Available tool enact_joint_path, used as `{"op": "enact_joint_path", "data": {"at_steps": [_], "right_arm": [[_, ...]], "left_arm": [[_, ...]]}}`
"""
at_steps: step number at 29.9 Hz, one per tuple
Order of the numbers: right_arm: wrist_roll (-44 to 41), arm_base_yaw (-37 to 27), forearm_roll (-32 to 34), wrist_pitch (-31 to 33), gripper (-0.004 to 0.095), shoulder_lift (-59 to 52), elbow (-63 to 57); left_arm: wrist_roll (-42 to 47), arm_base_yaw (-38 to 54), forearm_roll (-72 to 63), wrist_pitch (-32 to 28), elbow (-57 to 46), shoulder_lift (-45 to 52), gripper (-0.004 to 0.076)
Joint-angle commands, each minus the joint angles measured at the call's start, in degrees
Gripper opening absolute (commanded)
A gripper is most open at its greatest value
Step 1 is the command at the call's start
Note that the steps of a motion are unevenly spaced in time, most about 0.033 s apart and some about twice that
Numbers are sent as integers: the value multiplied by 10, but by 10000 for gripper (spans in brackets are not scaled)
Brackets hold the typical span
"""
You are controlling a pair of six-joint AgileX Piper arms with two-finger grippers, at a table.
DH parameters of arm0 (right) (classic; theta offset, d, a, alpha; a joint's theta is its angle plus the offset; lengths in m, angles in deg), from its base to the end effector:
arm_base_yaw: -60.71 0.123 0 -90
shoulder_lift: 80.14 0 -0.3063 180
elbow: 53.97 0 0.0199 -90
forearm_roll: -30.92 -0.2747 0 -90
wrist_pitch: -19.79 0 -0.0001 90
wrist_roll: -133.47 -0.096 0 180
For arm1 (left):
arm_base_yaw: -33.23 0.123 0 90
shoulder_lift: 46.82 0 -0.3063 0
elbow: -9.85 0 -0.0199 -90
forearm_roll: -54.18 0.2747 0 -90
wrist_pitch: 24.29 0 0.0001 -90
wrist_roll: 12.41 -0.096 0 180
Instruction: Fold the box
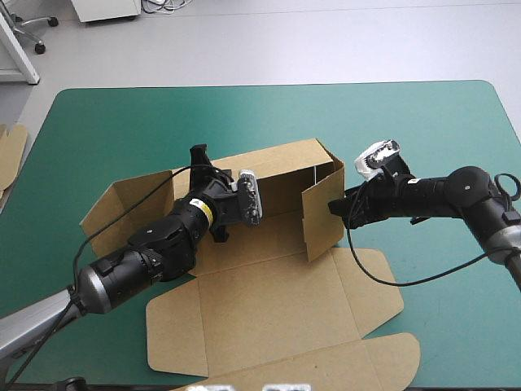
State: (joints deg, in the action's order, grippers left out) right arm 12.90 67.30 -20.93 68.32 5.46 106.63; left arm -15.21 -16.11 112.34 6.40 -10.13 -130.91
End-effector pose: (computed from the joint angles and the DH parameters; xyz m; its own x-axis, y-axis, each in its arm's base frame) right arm 0.2884 0.0903 0.3171 -0.5626 -0.3338 -0.7564 -0.6943 0.6874 0.2131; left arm 0.2359 -0.2106 0.3350 0.1857 0.9432 -0.2753 0.5263 0.1412 0.8385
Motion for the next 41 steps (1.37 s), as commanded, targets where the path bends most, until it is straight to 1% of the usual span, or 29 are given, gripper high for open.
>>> {"op": "enact_joint_path", "data": {"at_steps": [1,4,7,13,18,22,24,28,32,36,41], "right_arm": [[4,-4,-46,-18,649,-6,15],[26,-4,-67,-19,649,4,15],[41,-3,-90,-5,647,17,15],[53,31,-92,-9,640,26,15],[42,42,-70,-10,555,26,15],[18,47,-47,-13,552,26,15],[16,47,-48,-15,552,26,15],[4,47,-31,-32,552,26,15],[7,49,-34,-40,552,26,15],[6,79,-14,-90,552,23,15],[-40,135,43,-176,552,22,15]], "left_arm": [[17,-7,-20,-32,11,12,-14],[17,-7,-20,-33,11,12,-14],[17,-7,-20,-33,11,12,-14],[17,-7,-20,-33,11,12,-14],[19,-7,-20,-31,11,12,-14],[21,-7,-20,-31,11,12,-14],[24,-7,-20,-31,11,12,-14],[31,-7,-20,-31,11,12,-14],[37,-7,-16,-30,11,12,-14],[37,-7,-15,-29,11,8,-14],[37,-7,-15,-26,11,4,-14]]}}
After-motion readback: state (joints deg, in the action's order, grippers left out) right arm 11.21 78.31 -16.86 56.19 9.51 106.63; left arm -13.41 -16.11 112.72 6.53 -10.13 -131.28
